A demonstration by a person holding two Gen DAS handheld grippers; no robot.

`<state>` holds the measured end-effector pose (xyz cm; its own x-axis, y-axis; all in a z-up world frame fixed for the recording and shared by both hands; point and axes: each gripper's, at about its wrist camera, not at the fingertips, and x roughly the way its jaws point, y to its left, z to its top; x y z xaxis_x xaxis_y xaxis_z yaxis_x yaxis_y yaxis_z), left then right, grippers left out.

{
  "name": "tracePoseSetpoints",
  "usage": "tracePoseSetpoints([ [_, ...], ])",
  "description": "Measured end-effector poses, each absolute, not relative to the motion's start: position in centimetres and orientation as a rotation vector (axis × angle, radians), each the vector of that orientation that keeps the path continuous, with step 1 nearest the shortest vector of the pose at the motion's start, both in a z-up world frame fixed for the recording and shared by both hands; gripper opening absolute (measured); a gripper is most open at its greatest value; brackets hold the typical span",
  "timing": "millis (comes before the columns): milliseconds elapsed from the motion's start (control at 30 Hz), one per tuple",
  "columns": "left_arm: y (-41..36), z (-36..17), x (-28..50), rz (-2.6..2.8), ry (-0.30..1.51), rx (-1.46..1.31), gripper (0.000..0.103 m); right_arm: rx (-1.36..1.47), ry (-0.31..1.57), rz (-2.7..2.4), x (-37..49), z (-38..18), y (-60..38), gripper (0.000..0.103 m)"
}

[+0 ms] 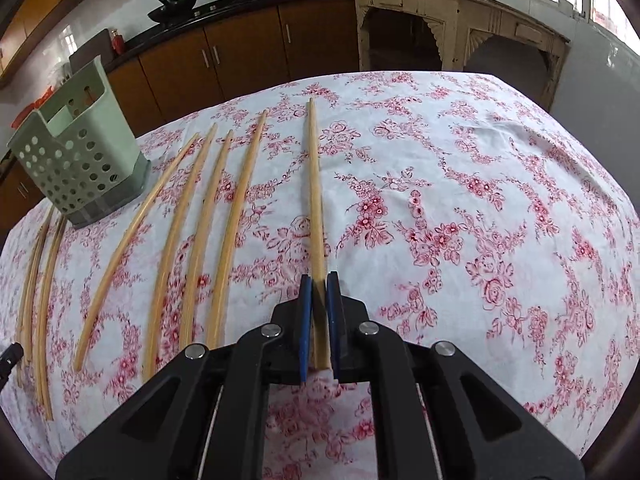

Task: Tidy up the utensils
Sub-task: 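Lift the held chopstick with the right tool toward the green holder while the left tool carries its own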

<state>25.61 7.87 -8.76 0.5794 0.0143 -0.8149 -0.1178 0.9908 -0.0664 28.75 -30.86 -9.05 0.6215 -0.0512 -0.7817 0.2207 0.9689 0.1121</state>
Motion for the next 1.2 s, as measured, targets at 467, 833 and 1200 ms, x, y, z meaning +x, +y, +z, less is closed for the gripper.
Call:
tracePoseSetpoints([
  [467,8.7,-7.3,24.1,0.077,0.913,-0.115,0.008,0.195,0.751,-0.124,26.4,-6.6,-31.2,0.008],
  [833,9.3,-0.4,22.3,0.103,0.697,-0.077,0.008,0.217,0.55,-0.106,24.2,-1.8,-32.8,0.008],
  [1200,9.8,6.0,21.9,0.081,0.483,-0.105,0.007,0.219,0.349,-0.12,23.7,3.5,-34.2,0.008],
])
